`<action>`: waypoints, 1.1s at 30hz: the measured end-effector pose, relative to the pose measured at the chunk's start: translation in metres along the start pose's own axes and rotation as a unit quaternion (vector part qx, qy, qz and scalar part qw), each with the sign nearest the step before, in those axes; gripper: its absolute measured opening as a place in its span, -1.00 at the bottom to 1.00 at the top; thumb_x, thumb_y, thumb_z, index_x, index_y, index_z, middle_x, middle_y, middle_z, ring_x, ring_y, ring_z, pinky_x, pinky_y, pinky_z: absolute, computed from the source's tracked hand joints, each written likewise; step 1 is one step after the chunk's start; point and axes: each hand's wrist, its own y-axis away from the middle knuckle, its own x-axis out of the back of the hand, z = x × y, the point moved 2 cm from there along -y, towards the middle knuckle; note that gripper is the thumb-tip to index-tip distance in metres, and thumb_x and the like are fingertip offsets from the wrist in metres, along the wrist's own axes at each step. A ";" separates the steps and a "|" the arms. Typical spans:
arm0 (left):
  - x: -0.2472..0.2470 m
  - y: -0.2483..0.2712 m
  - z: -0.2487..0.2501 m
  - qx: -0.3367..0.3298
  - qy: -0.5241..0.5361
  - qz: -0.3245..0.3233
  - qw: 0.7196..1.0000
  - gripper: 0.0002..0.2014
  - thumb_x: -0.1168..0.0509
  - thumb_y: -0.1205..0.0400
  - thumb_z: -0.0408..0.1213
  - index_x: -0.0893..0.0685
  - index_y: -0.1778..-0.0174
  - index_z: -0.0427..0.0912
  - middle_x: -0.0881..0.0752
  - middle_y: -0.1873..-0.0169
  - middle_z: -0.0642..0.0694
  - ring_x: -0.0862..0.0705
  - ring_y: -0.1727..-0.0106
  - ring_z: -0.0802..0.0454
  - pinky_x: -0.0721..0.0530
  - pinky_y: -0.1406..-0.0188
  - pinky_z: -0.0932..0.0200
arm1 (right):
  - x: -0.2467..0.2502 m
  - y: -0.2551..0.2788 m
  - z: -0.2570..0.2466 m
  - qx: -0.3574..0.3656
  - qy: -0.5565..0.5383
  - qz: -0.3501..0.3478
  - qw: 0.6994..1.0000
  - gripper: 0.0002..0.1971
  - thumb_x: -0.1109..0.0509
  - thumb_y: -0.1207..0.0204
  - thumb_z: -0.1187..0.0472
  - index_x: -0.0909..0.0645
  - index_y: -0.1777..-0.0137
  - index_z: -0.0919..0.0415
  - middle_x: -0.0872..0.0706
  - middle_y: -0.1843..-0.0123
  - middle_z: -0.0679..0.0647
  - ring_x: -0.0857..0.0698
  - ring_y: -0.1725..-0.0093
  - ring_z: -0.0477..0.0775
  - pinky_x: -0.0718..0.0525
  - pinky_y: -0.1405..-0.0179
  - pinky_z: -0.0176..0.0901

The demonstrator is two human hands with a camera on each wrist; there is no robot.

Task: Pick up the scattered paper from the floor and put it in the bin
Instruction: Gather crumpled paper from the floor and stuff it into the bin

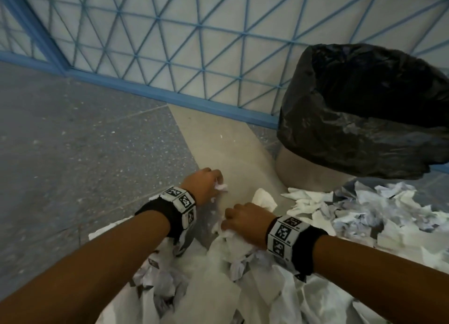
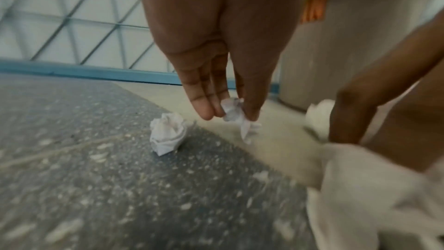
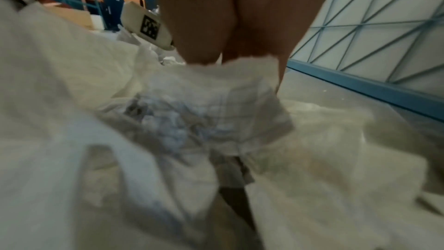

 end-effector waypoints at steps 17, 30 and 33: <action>-0.023 0.034 -0.038 0.061 0.022 -0.074 0.995 -0.42 -0.42 -0.47 0.00 -0.49 -0.41 0.03 -0.19 -0.61 -0.16 -0.31 -0.57 -0.23 -0.31 -0.59 -0.04 | -0.021 0.009 0.034 -0.249 -0.234 0.050 0.939 -0.78 -0.31 -0.50 0.33 -0.63 -0.12 0.18 -0.25 -0.56 0.18 -0.31 -0.50 0.31 -0.40 -0.47 0.08; 0.021 0.060 -0.039 0.062 0.119 0.019 0.991 -0.75 -0.46 -0.47 -0.14 -0.71 -0.03 -0.12 -0.76 0.02 -0.17 -0.71 -0.04 -0.09 -0.59 0.14 0.24 | 0.037 0.010 0.012 -0.170 -0.285 0.243 0.911 -0.66 -0.26 -0.42 0.50 -0.54 -0.19 0.27 -0.58 -0.18 0.28 -0.59 -0.19 0.27 -0.42 0.00 -0.16; 0.051 0.059 -0.021 0.066 0.263 0.055 0.961 -0.86 -0.42 -0.52 -0.11 -0.64 0.09 -0.04 -0.75 0.22 -0.20 -0.69 0.31 -0.04 -0.57 0.47 0.42 | 0.082 0.029 0.003 -0.127 -0.287 0.334 0.889 -0.63 -0.29 -0.43 0.50 -0.58 -0.23 0.25 -0.61 -0.20 0.27 -0.58 -0.22 0.24 -0.41 -0.09 -0.23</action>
